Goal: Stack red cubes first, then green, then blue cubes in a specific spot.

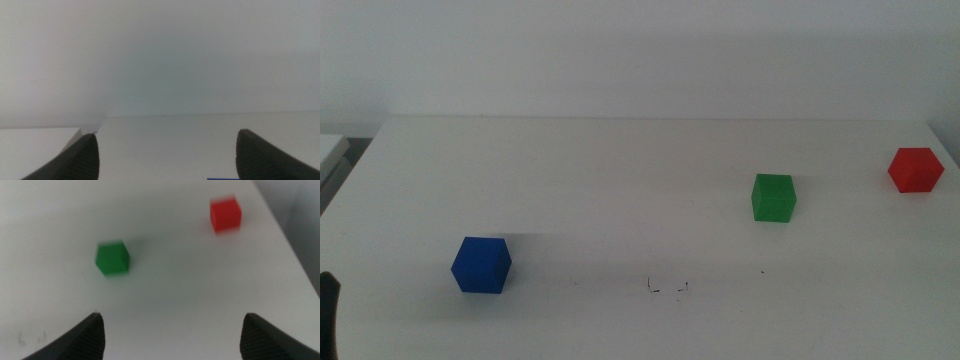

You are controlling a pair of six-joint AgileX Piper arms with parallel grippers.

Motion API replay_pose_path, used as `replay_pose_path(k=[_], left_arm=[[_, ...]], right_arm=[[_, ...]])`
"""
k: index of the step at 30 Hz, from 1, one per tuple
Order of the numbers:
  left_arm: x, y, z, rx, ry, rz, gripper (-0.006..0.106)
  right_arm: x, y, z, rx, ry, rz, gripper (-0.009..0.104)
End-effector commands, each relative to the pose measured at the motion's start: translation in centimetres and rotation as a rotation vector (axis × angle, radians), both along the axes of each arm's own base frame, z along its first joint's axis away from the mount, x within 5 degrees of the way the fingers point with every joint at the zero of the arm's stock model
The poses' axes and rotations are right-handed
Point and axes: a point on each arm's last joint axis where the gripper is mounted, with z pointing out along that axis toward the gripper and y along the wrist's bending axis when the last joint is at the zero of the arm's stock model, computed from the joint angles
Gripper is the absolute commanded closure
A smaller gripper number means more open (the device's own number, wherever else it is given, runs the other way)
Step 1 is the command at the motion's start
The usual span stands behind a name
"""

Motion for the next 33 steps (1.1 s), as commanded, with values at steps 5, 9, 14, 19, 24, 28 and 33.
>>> replay_pose_path(k=[5,9,14,19,24,28,33], left_arm=[[0.0,0.0,0.1,-0.005,-0.015,0.002,0.007],[0.0,0.0,0.1,-0.005,-0.015,0.002,0.007],[0.0,0.0,0.1,-0.005,-0.015,0.002,0.007],[0.0,0.0,0.1,-0.005,-0.017,0.002,0.007],[0.0,0.0,0.1,-0.005,-0.017,0.002,0.007],[0.0,0.0,0.1,-0.005,-0.017,0.002,0.007],[0.0,0.0,0.1,-0.005,-0.017,0.002,0.007]], right_arm=[[2.4,0.0,1.1,-0.013,0.183,-0.002,0.002],[3.1,0.1,1.1,-0.012,0.164,-0.001,0.002],[3.1,0.1,1.3,-0.009,0.145,-0.001,0.002],[3.1,0.1,1.3,0.001,0.148,0.0,0.002],[4.5,0.0,2.4,-0.032,0.213,-0.006,0.002],[7.1,-0.3,3.6,-0.093,0.315,-0.018,0.002],[11.1,-0.7,4.9,-0.179,0.361,-0.005,0.002]])
